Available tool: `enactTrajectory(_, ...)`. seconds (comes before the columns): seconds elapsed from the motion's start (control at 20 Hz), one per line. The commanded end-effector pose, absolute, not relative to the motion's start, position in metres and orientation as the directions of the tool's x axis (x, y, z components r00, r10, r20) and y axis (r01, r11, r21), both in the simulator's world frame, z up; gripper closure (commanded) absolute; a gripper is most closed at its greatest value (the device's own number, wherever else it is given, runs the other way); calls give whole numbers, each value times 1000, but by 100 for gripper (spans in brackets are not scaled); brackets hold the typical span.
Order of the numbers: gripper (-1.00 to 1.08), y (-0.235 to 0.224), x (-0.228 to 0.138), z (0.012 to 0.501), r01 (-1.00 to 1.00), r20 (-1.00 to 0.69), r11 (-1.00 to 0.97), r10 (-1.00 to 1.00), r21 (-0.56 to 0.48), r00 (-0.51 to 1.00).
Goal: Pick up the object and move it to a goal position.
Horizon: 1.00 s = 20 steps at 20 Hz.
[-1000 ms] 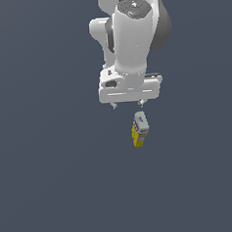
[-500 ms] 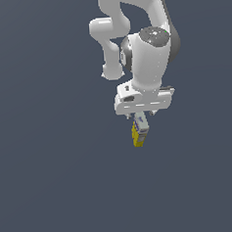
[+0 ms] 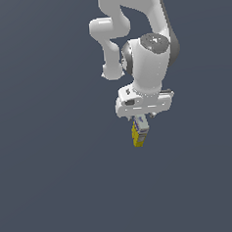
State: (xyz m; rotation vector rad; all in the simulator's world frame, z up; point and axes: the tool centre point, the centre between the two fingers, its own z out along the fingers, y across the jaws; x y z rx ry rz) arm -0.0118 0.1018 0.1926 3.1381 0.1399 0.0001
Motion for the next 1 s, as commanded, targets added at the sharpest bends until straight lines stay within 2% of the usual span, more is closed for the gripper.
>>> enactTrajectory(0.0,-92,102,-12,181,89,-1,-996,89,0,996)
enactTrajectory(0.5,-92,103,-12,152,89,0,-996,89,0,996)
enactTrajectory(0.55,108,103,-12,152,89,0,-996,89,0,996)
enactTrajectory(0.95,108,103,-12,152,89,0,-996,89,0,996)
